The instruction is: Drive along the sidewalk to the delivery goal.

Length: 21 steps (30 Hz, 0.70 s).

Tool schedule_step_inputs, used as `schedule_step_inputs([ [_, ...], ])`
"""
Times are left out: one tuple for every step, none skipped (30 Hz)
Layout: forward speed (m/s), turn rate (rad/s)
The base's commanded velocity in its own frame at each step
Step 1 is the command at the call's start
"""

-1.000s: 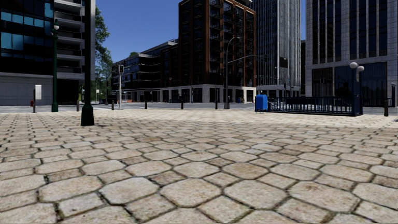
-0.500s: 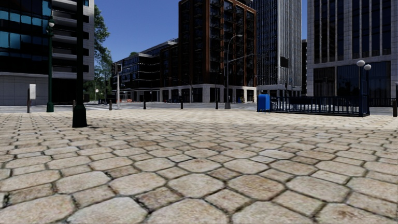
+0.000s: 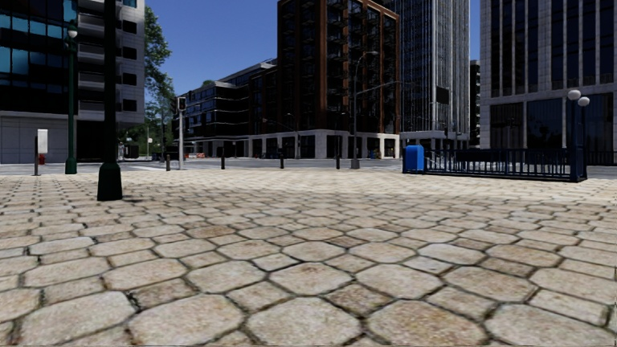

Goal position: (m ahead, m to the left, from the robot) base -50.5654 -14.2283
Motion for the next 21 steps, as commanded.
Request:
schedule_step_inputs([
  [0.86, 0.24],
  [0.86, 0.24],
  [0.86, 0.27],
  [0.86, 0.33],
  [0.86, 0.35],
  [0.86, 0.35],
  [0.86, 0.35],
  [0.86, 0.35],
  [0.85, 0.35],
  [0.85, 0.35],
  [0.85, 0.35],
  [0.85, 0.35],
  [0.85, 0.35],
  [0.86, 0.35],
  [0.87, 0.35],
  [0.87, 0.35],
  [0.87, 0.35],
  [0.87, 0.35],
  [0.88, 0.35],
  [0.88, 0.35],
  [0.88, 0.35],
])
